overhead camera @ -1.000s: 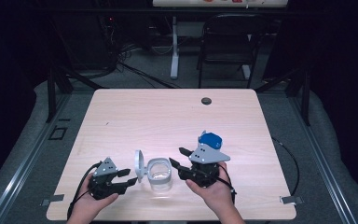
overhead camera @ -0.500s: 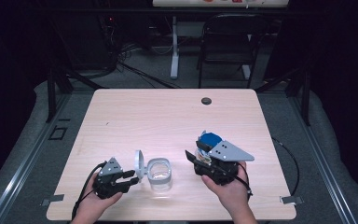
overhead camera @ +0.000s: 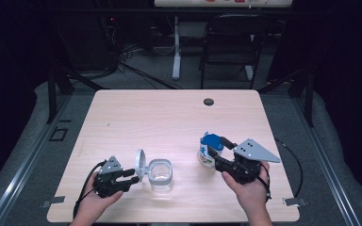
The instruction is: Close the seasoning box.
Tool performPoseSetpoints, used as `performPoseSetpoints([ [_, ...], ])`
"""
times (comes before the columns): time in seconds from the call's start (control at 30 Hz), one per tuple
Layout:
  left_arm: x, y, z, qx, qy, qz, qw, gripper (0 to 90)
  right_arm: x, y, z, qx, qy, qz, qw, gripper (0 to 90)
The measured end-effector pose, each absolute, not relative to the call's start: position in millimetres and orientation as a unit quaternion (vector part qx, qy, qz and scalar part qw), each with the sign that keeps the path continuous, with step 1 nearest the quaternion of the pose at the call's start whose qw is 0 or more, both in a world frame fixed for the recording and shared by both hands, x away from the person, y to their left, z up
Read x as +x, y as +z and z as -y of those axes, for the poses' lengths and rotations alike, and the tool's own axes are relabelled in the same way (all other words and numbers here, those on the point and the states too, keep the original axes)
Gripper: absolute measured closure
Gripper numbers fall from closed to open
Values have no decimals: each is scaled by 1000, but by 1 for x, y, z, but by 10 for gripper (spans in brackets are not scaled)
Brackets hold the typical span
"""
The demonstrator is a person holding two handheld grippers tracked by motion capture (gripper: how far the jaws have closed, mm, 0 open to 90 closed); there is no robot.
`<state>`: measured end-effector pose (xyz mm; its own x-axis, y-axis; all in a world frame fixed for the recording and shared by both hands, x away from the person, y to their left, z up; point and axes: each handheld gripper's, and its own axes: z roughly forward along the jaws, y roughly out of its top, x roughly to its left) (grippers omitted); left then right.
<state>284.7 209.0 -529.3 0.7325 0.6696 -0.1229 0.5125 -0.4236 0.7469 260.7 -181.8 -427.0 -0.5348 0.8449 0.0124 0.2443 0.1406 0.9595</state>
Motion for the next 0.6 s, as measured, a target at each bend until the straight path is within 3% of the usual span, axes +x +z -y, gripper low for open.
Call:
performPoseSetpoints([
  [0.33,284,-517,-218,837,103,-334,422,582,271,-441,200,419,514,-686,300,481],
  [0.6,285,-512,-229,829,109,-343,428,573,281,-459,204,429,505,-696,277,461],
])
